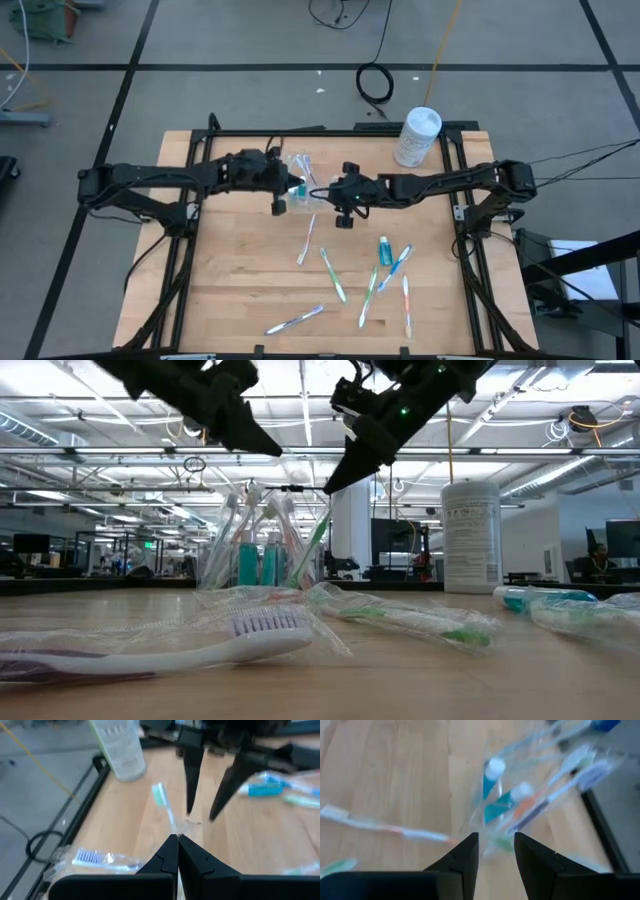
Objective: Pick & Place toothbrushing station
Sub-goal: Put the plastic cover of the green toothbrush into the transparent organizer
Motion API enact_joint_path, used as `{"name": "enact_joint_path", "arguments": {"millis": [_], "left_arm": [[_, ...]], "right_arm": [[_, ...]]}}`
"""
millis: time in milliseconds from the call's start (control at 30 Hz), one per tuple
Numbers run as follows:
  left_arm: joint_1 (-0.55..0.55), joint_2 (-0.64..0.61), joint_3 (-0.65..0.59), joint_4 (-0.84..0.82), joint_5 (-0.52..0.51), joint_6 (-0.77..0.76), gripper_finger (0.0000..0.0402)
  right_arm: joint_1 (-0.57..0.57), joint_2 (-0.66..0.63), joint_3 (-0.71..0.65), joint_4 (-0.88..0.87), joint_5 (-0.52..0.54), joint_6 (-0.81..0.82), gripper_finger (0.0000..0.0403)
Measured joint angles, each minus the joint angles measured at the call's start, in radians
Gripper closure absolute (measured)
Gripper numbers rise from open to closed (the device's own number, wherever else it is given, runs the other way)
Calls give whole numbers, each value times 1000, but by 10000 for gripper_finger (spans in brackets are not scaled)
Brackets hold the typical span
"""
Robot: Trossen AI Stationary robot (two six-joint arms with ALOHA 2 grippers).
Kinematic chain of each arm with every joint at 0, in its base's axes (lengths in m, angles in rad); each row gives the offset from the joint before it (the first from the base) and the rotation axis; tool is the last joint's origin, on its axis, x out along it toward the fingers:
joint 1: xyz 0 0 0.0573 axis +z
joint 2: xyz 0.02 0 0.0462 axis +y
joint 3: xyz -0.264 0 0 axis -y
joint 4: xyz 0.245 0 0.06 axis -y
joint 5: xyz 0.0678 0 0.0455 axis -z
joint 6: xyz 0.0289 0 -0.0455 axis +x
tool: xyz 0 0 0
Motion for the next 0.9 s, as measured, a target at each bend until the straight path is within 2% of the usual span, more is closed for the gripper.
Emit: {"name": "enact_joint_path", "arguments": {"millis": [67,233,367,567,767,900], "left_arm": [[0,19,69,-109,1,10,398],[2,104,193,-244,3,4,399],[12,222,224,-274,7,6,399],[62,344,297,-355,12,-33,400],[101,413,329,-421,19,-45,400],[114,444,329,-421,76,-45,395]], "right_arm": [[10,-17,-1,-55,0,34,283],[39,-58,-1,-191,-1,152,286],[68,-64,-1,-267,-1,239,287],[109,-64,-1,-381,-2,252,287],[155,-66,-1,-496,-1,330,287],[175,-67,-1,-499,-1,350,292]]}}
